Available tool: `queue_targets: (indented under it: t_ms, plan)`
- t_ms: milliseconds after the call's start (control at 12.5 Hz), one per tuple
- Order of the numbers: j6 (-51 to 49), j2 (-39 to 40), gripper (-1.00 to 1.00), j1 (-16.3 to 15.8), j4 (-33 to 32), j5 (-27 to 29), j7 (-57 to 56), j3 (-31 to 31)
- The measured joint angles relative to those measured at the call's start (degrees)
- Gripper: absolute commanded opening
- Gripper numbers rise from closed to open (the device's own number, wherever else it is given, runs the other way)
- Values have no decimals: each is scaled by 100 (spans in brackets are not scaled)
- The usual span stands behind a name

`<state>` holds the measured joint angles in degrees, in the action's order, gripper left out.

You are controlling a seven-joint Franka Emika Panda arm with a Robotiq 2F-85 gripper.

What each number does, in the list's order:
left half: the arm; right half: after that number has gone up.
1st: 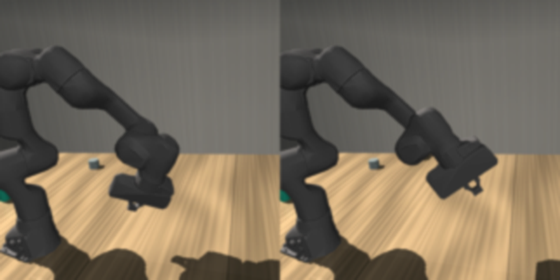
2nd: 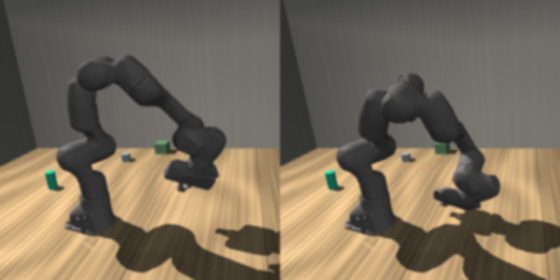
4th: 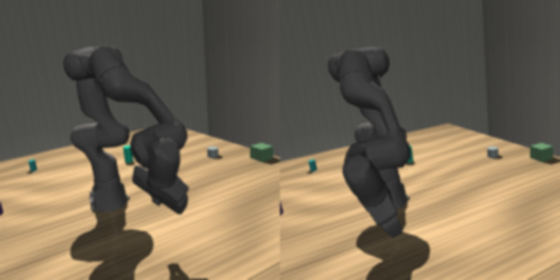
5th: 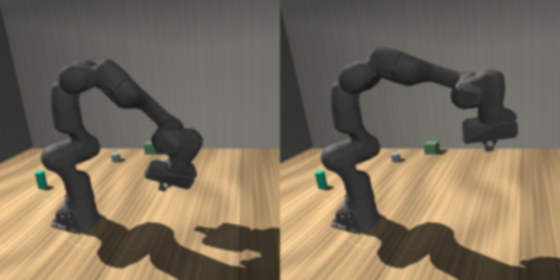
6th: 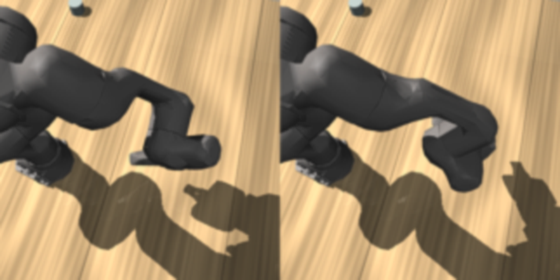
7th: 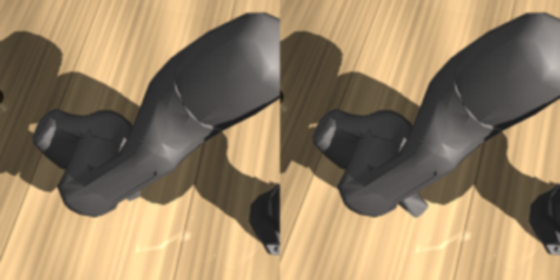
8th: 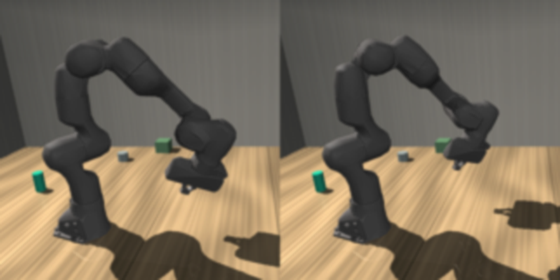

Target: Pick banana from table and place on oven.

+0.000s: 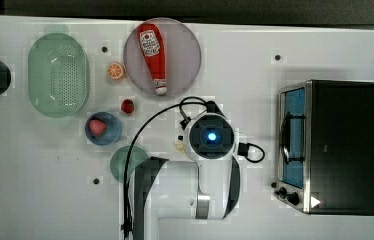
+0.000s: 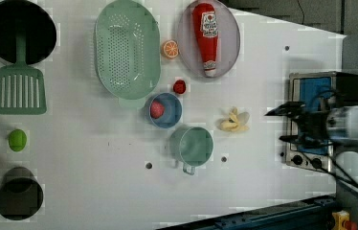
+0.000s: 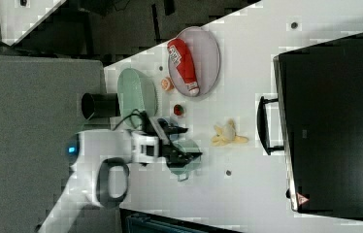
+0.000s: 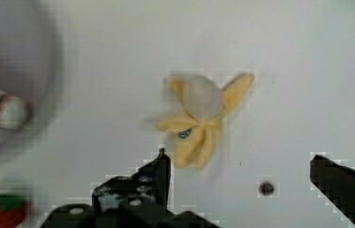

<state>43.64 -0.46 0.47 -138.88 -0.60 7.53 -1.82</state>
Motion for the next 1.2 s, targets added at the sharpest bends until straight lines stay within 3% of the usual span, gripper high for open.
queue_targets:
  t_ms: [560,640,1120,1200]
  plan:
    - [1757,1742,100,16,-190,106,1,-66]
    - [1869,1969,92,14,-145,19,2,-81]
    - [2440,2024,-48,17,-325,58,1,-45]
    - [2484,2014,-57,58,-302,105,1,8]
